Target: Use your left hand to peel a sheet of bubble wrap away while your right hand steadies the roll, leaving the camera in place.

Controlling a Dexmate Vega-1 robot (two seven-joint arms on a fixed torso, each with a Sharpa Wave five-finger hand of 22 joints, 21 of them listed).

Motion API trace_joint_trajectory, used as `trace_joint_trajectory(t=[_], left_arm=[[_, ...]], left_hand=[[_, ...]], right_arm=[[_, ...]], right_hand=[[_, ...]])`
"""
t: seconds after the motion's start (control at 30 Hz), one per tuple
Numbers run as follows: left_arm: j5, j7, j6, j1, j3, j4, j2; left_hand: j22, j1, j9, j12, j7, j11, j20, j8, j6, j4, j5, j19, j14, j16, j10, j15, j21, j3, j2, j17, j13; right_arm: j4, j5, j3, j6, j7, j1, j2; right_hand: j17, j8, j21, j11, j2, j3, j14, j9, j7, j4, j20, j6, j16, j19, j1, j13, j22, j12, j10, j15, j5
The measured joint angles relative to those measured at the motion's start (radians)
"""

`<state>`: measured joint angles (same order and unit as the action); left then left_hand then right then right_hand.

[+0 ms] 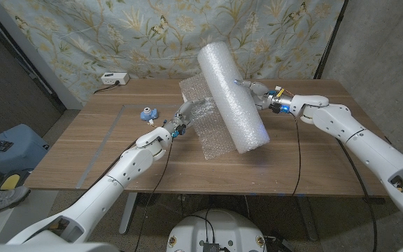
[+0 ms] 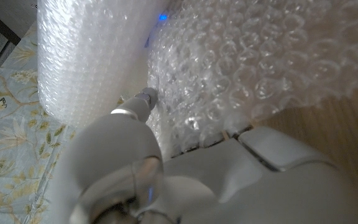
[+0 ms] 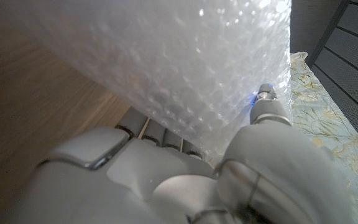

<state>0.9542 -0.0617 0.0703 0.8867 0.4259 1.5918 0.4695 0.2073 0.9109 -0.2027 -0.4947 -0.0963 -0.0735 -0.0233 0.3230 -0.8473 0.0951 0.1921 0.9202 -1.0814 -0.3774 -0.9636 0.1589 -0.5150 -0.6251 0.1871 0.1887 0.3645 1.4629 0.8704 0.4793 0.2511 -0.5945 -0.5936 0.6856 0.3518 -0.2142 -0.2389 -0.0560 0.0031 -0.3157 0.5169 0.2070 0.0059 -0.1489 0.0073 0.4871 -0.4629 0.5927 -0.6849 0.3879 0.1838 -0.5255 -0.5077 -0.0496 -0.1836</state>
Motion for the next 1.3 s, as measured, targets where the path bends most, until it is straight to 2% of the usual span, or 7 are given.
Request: trace_joint_trajectory(t=[0.5, 1.3], left_arm=[[0.014, -0.005, 0.022, -0.001, 0.000, 0.013, 0.014], [0.032, -0.017, 0.052, -0.008, 0.002, 0.016, 0.025]], left_hand=[[0.000, 0.000, 0.000, 0.000, 0.003, -0.005, 0.000, -0.010, -0.003, -0.008, -0.007, 0.000, -0.005, 0.000, -0.005, 0.002, -0.015, -0.008, 0.000, 0.013, 0.005], [0.000, 0.000, -0.005, 0.008, 0.006, -0.011, 0.000, -0.017, -0.006, -0.012, -0.011, -0.008, -0.004, 0.000, -0.003, 0.002, -0.023, -0.012, 0.000, 0.023, 0.014]], right_arm=[[-0.033, 0.081, -0.012, 0.049, -0.039, -0.015, -0.023], [-0.153, 0.183, -0.041, 0.074, -0.104, -0.033, -0.108]], right_hand=[[-0.001, 0.004, 0.000, -0.004, 0.006, 0.003, 0.000, 0.000, 0.000, 0.003, 0.000, 0.000, 0.000, 0.000, 0.006, 0.000, 0.000, 0.000, 0.003, 0.000, 0.007], [-0.009, 0.015, 0.000, -0.016, 0.009, 0.014, 0.000, 0.000, 0.012, 0.008, 0.005, -0.041, 0.007, 0.005, 0.010, 0.007, 0.000, 0.012, 0.038, 0.000, 0.007]])
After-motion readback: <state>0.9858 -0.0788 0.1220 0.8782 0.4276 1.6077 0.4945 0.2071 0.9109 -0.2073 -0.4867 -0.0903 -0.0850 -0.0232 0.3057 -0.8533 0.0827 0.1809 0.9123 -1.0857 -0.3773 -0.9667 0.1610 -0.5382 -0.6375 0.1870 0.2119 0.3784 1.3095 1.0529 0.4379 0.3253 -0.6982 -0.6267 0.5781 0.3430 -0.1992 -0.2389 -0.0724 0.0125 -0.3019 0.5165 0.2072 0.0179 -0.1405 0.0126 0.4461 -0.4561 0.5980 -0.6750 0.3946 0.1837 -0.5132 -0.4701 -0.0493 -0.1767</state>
